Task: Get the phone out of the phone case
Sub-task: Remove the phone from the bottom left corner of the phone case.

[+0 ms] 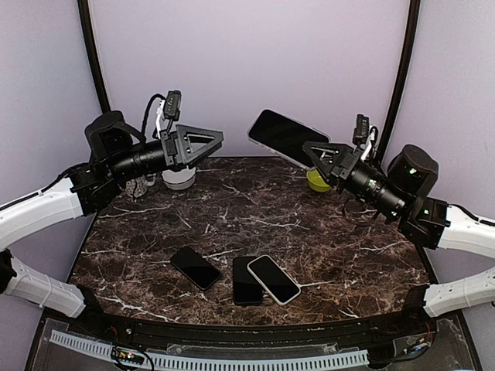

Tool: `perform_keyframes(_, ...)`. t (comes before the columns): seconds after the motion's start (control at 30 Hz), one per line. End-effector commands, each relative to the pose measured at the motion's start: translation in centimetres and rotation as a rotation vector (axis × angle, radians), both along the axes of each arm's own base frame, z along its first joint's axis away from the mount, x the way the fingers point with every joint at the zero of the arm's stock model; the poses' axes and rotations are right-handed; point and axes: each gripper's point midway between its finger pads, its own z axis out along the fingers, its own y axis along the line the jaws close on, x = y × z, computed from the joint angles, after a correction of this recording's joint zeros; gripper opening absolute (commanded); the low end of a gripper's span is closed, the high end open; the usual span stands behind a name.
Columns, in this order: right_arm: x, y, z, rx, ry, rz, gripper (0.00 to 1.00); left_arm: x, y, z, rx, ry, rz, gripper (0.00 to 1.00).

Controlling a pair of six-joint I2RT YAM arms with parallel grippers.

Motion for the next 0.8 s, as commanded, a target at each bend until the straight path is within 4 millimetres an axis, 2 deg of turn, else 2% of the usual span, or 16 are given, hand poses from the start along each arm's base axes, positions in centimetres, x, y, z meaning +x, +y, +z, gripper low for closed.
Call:
perform_keyframes(0.0,-1.8,0.1,5.1,0.206,-0.098,0.107,0.00,-1.3,-0.1,2.2,-0.111,-0.017,-0.087,0.66)
perform_keyframes(0.33,-2.4,1.9,5.7,0.217,-0.134,0.178,0.00,-0.7,-0.3,1.9,-0.173,0.078,-0.094,0.54)
perform_keyframes(0.63,-3.4,2.8,6.5,0.217,-0.174,0.228,0.00,-0.6,-0.7,1.6,-0.181,0.083,-0.113,0.49)
perform_keyframes(0.77,-3.7,3.0,6.6,0.217,-0.180,0.240,0.00,-0.9,-0.9,1.8,-0.189,0.074,-0.137,0.38)
